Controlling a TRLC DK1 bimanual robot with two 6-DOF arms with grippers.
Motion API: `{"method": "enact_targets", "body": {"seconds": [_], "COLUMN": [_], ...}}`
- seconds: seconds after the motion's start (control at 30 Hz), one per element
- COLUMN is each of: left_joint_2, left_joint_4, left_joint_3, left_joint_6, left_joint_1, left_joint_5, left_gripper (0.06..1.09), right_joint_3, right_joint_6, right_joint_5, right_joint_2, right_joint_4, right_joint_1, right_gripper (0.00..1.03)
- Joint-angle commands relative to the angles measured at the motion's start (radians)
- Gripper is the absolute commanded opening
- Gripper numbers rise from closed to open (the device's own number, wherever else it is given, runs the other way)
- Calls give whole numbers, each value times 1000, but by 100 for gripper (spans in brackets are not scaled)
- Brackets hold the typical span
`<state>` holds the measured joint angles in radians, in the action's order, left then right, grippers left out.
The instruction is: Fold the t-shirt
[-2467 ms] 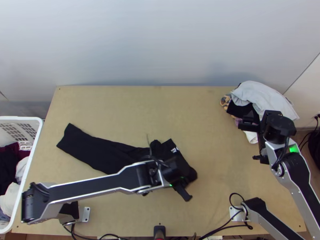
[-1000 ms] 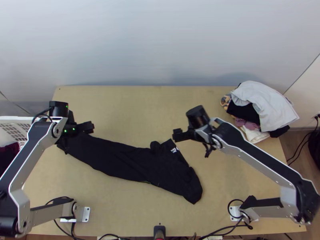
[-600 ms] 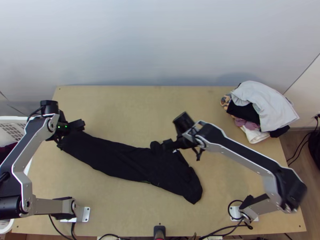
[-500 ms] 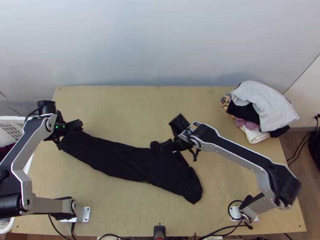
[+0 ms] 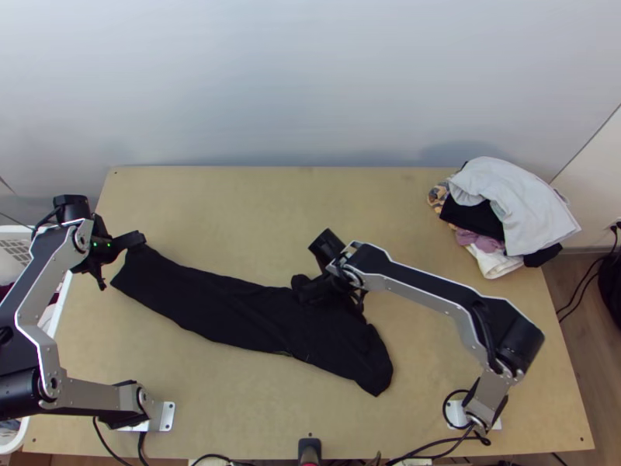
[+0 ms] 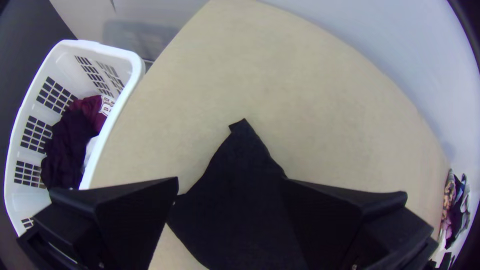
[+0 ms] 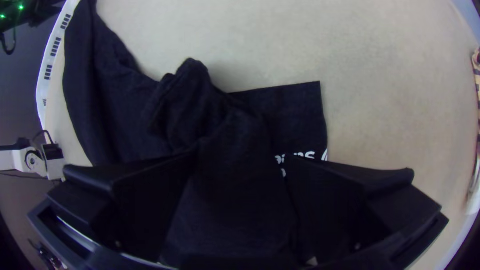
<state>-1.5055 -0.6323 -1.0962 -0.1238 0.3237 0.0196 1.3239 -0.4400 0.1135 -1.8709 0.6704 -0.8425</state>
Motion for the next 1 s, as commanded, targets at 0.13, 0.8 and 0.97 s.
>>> {"method": "enact_targets", "body": {"seconds": [0.13,0.8,0.97], "left_joint_2": [-38,-268,-214], "left_joint_4": [2,54,195], "left_joint_3": [-13,-116,-45], "left_joint_6": [4,-77,-39], "left_joint_1": [21,-51,-51], "left_joint_5": [-1,40,82], "left_gripper": [103,59,10], "right_joint_3": [29,69,77], "right_joint_6": [86,118,116], "right_joint_5": [-32,-138,-138], "right_joint_2": [-45,70,79], "right_joint_4": [-22,0,14], "right_joint_1": [-15,-7,0], "right_gripper": [16,3,3]}}
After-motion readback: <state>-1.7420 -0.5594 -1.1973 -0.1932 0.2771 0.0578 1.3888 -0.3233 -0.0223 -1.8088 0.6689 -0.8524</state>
